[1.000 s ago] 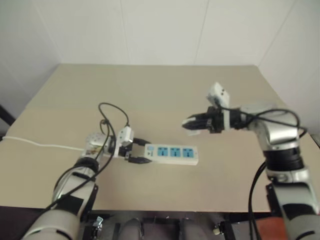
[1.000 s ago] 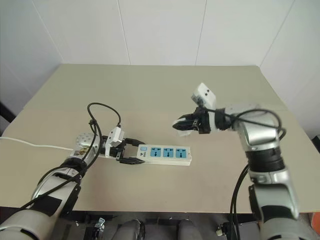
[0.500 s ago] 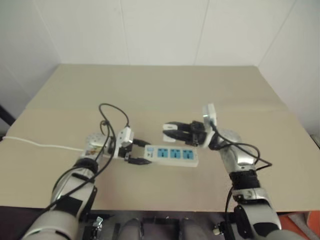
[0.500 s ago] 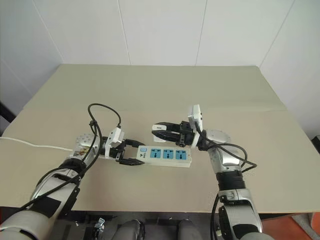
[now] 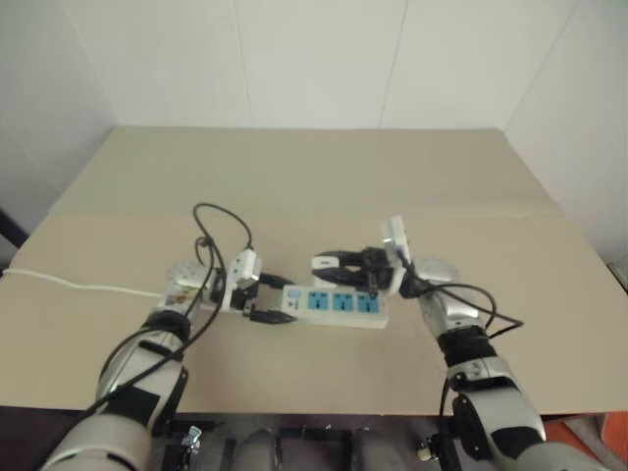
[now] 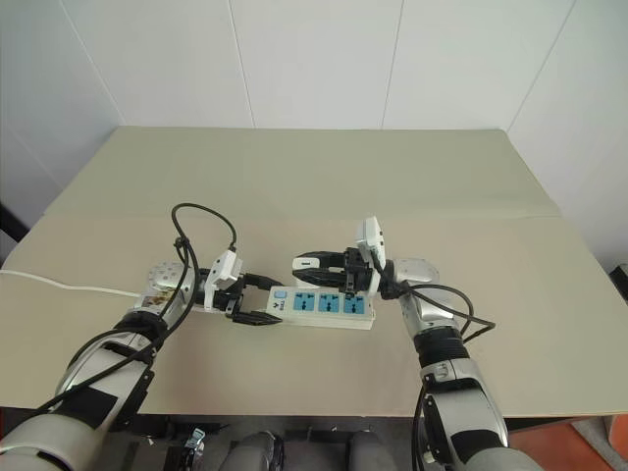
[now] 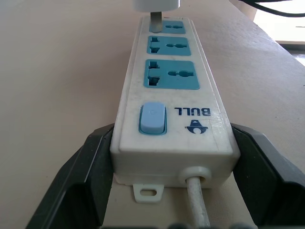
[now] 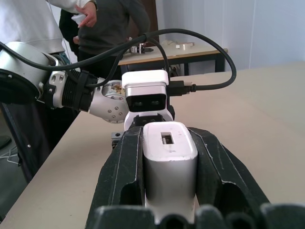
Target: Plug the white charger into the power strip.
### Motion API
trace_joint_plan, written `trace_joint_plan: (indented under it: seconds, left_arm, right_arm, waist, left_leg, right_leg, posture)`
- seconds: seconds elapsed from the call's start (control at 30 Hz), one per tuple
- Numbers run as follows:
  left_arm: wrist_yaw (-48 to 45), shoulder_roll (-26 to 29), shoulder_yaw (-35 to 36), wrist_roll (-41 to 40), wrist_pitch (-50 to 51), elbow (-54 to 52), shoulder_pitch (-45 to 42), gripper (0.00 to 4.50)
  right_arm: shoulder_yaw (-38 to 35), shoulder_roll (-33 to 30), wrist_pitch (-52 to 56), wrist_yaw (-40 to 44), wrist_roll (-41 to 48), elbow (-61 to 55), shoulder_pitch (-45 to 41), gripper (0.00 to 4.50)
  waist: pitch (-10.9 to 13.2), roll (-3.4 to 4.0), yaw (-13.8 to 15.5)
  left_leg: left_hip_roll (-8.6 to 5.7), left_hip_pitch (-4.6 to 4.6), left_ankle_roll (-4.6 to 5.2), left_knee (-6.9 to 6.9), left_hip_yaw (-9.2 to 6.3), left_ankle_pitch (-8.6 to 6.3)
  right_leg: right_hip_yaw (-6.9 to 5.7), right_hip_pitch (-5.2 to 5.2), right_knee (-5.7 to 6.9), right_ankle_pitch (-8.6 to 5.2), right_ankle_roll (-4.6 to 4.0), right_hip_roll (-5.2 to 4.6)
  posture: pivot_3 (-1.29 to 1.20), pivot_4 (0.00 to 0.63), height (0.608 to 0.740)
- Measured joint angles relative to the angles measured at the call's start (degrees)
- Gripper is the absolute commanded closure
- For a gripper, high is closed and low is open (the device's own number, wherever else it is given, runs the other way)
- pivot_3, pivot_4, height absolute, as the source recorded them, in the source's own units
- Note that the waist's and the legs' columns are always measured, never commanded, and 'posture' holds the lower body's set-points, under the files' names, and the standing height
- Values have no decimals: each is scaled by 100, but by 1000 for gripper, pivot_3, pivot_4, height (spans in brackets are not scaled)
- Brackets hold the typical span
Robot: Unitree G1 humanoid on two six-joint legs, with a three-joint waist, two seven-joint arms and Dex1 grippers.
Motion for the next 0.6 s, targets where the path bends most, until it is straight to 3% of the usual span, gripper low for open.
trace_joint_plan:
  seconds: [0.6]
  left_arm:
    - [1,-7,-3,0,0,1,-3,1236]
  right_arm:
    - [161,255,-229,-14,-125,568,-170,3376]
  waist:
    - [0,0,-8]
  left_leg:
    - [0,0,0,0,0,0]
  right_leg:
    - [0,0,2,0,0,0]
  posture:
    - [0,150,740]
